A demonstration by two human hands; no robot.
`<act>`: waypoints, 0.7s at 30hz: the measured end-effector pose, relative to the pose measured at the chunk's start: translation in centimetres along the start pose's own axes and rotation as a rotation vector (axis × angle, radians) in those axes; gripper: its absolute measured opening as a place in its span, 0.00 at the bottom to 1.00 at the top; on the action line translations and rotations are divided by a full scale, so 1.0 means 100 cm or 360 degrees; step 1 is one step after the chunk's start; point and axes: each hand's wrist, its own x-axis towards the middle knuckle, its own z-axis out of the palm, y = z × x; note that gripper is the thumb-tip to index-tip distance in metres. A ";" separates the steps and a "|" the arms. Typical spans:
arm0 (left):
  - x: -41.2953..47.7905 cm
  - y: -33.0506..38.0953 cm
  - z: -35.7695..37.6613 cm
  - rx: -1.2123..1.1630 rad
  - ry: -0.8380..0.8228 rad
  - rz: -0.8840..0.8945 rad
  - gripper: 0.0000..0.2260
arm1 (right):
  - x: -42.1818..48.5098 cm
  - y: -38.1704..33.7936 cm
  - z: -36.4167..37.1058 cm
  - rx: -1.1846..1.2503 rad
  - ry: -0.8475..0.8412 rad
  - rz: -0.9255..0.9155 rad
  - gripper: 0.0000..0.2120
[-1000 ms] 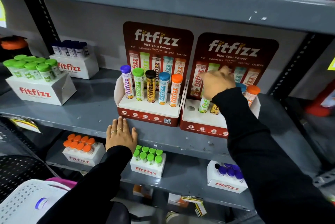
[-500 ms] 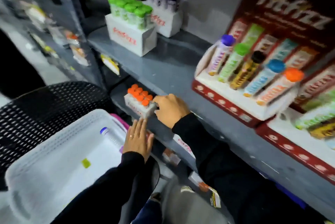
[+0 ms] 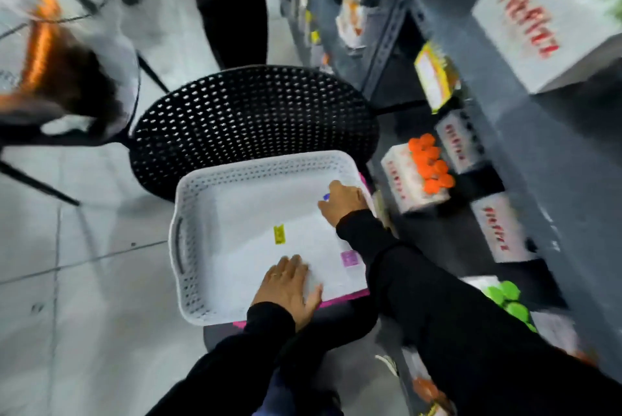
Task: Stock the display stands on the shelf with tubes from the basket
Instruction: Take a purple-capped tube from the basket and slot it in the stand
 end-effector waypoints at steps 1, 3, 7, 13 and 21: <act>0.000 -0.001 0.001 -0.0011 -0.0035 -0.0014 0.36 | 0.005 -0.003 0.008 -0.0045 -0.0015 0.0043 0.18; 0.002 -0.003 0.002 -0.0028 -0.0082 -0.0016 0.33 | 0.015 -0.004 0.022 -0.0138 -0.0028 0.0101 0.20; 0.002 -0.004 0.000 -0.0034 -0.0110 -0.0048 0.35 | 0.016 0.002 0.032 -0.0252 -0.0044 0.0046 0.19; 0.001 -0.003 0.002 -0.0018 -0.0082 -0.0052 0.31 | -0.014 0.018 -0.009 0.0001 -0.0023 0.0033 0.13; 0.001 -0.004 0.001 0.0074 0.0066 0.0069 0.39 | -0.108 0.054 -0.094 0.0149 0.0152 -0.0017 0.06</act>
